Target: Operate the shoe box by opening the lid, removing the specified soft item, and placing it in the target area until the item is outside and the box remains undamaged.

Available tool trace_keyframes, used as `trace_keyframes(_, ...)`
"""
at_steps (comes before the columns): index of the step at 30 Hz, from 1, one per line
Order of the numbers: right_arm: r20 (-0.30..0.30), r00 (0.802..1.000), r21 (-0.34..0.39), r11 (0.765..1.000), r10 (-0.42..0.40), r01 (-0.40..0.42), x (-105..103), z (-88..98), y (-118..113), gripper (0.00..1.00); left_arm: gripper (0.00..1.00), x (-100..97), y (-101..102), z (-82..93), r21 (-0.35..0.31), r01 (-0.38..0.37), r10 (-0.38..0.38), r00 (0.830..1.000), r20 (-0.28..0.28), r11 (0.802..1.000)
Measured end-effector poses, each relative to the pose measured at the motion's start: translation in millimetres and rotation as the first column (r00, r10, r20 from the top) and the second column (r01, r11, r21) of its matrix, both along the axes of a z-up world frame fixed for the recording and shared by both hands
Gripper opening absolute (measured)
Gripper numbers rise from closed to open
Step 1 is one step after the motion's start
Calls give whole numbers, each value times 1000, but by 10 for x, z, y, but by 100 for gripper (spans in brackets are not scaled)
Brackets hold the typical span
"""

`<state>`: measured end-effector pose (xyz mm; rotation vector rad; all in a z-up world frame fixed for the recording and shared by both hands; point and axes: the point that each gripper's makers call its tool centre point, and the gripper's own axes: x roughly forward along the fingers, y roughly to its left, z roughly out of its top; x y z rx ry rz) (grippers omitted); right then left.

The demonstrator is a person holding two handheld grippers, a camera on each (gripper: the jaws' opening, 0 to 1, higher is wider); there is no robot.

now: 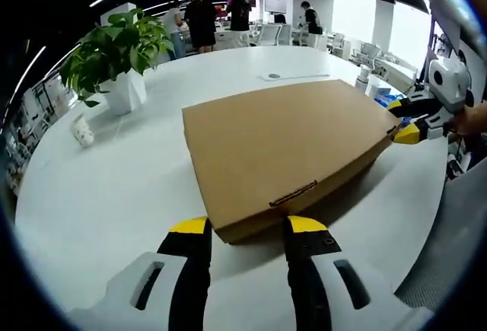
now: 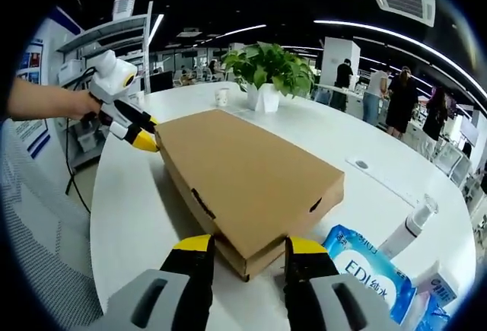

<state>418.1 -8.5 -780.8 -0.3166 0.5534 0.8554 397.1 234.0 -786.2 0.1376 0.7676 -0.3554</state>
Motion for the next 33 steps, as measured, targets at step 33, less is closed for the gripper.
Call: trace_keyframes(33, -9, 1000, -33, 999, -23, 23, 281, -2, 22, 35, 38, 299, 19, -3, 4, 12, -12, 1000, -6, 1000)
